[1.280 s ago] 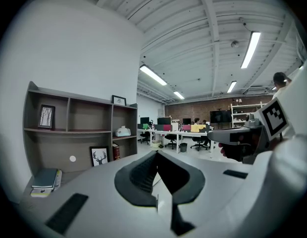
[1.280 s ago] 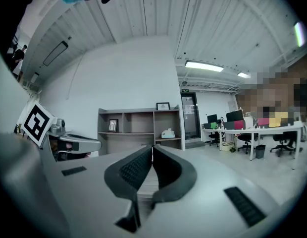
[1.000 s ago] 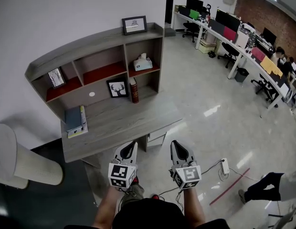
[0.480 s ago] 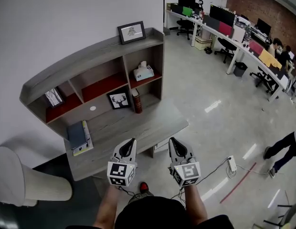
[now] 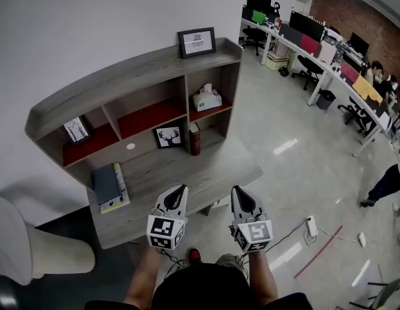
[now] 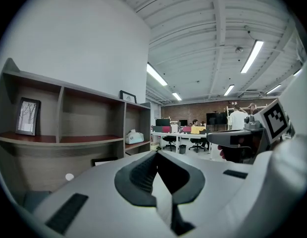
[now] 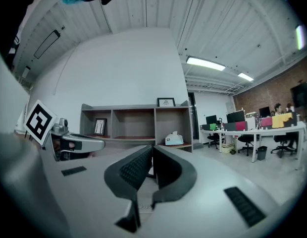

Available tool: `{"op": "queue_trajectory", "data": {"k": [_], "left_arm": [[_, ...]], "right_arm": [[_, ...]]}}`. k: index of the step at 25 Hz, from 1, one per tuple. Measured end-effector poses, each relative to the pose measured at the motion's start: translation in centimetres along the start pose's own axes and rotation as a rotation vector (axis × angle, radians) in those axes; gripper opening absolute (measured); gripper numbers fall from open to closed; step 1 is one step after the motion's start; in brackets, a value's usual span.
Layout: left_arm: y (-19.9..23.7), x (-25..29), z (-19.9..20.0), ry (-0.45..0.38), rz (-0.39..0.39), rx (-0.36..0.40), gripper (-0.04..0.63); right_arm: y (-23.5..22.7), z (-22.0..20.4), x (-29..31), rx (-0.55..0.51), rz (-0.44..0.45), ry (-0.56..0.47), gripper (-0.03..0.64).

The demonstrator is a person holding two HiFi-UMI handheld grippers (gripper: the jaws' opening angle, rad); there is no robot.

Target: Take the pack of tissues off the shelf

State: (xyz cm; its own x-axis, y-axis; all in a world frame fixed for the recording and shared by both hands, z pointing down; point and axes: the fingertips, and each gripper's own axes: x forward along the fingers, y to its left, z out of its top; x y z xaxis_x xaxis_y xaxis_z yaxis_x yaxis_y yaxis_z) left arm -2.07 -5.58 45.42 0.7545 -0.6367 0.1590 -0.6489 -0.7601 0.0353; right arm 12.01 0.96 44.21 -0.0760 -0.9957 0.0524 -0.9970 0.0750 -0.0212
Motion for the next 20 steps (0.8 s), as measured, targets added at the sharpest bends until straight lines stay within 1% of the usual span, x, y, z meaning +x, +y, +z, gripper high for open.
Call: {"op": "queue_trajectory", "data": {"k": [5,11,15,20], "left_arm": [[1.9,0.5,-0.3,-0.010,0.008,-0.020,0.006],[3.4,2.0,-0.8,-0.010,0.013,-0.040,0.006],[4.3,3.7,-0.7,-0.008,0.028,-0.045,0.006],[6.1,7.2,0.2,-0.022,0.074,-0.045,0.006]], "right_arm": [[0.8,-0.3,1.7,-0.028,0.005,0.007,0.031],[0.3,-0.6,4.0,-0.037,0.009,0.020,0.031],[-0.7,-0.8,6.1,-0.034,0.025,0.036,0.031],[-3.1,-0.7,9.8,-0.038,0.061,0.019,0.031]]}}
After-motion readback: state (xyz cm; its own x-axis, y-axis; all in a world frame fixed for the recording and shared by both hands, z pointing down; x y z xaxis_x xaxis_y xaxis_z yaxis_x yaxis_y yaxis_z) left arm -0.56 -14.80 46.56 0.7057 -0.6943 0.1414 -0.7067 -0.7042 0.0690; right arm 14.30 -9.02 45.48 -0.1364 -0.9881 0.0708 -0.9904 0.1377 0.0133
